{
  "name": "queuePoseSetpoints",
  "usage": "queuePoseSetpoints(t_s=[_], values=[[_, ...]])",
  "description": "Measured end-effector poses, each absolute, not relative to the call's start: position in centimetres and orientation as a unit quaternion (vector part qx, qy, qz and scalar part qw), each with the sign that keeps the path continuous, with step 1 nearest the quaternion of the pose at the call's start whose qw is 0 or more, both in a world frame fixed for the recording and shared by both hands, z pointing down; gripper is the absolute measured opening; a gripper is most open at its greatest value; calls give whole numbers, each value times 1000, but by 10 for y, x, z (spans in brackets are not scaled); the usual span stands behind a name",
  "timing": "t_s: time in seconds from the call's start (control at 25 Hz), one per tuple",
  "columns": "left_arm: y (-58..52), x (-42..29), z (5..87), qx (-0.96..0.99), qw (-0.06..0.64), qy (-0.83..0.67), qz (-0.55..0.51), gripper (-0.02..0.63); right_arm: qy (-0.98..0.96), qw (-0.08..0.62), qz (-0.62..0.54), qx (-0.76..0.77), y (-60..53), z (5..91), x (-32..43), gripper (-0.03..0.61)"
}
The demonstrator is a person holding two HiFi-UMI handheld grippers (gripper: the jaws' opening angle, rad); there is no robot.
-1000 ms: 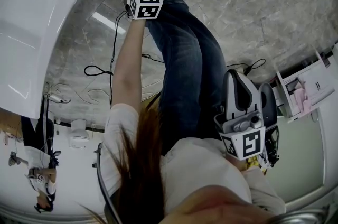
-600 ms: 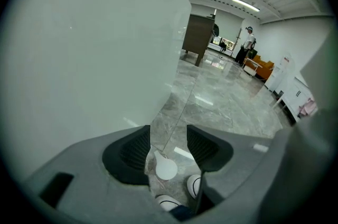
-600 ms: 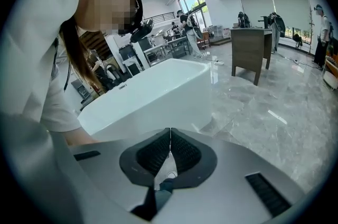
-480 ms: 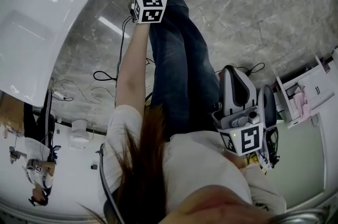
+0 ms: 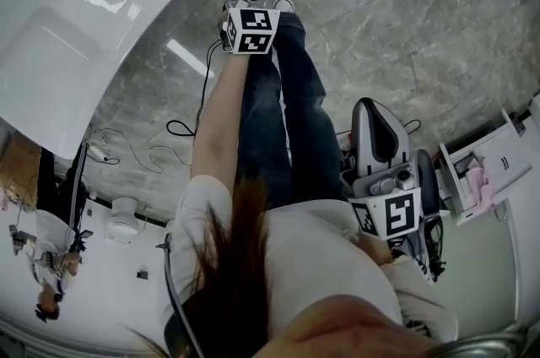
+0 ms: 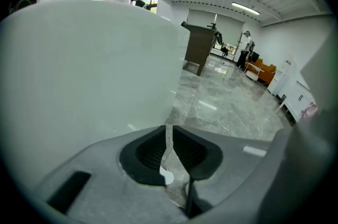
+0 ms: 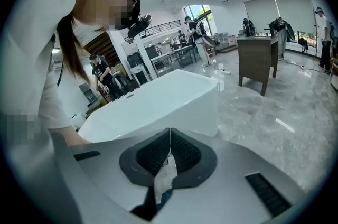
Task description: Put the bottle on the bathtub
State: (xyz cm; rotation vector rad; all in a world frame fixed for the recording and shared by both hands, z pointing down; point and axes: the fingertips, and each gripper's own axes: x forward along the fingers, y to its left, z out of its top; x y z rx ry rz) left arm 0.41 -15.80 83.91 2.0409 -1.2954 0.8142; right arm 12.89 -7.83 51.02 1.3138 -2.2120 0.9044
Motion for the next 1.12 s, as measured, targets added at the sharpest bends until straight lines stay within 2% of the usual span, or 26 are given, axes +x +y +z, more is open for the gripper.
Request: queuePoseSetpoints(t_s=[0.16, 0.44, 1.12], values=[[-169, 4, 822, 765, 284, -500, 289, 17, -799, 211, 325, 461, -79, 510, 128, 14], [-188, 13, 772, 793, 258, -506, 220, 14, -804, 227, 322, 445, -82, 519, 131, 14], [-206, -32, 651, 818, 170, -533, 136, 14, -823, 253, 314, 401, -82, 537, 113, 14]])
